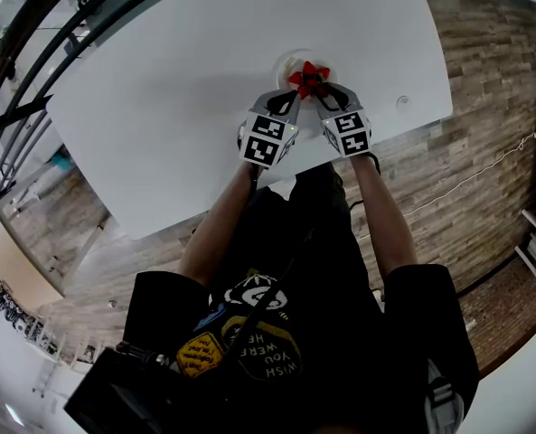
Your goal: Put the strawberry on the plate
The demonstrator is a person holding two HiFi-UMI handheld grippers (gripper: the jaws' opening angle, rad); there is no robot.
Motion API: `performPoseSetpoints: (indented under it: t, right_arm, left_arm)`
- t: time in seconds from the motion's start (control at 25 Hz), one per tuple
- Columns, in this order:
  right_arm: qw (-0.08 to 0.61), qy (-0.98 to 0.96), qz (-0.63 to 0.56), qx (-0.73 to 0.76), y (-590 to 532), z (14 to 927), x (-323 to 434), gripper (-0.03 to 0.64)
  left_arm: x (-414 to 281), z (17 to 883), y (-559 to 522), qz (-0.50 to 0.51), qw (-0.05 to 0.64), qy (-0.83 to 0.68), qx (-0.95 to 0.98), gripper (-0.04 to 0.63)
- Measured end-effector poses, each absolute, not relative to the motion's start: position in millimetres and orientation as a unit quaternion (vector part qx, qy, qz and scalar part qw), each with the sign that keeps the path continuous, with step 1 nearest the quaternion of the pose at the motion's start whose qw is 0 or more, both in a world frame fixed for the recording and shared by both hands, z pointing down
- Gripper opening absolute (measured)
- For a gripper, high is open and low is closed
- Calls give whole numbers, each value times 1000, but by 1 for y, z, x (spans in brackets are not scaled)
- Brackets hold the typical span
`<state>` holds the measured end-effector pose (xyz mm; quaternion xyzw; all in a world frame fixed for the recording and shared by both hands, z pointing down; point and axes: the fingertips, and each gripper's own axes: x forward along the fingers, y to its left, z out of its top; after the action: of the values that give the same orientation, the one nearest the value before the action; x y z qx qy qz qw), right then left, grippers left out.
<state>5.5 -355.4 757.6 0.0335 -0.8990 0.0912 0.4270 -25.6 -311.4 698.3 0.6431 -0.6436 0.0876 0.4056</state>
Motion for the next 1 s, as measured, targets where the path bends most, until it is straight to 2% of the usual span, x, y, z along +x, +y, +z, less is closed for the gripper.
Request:
performPoseSetpoints:
  t: [0.36, 0.68, 1.0]
  right_arm:
    - [432, -898, 87, 13, -355, 760, 4, 141]
    - [444, -894, 61, 3, -353, 762, 5, 190]
    - [447, -892, 57, 32, -351, 754, 23, 181]
  left_arm:
    - [-22, 701, -311, 88, 410, -642, 641, 2]
    - [-27, 702, -311, 81, 413, -646, 637, 2]
    - [-29, 697, -303, 84, 407, -646, 641, 2]
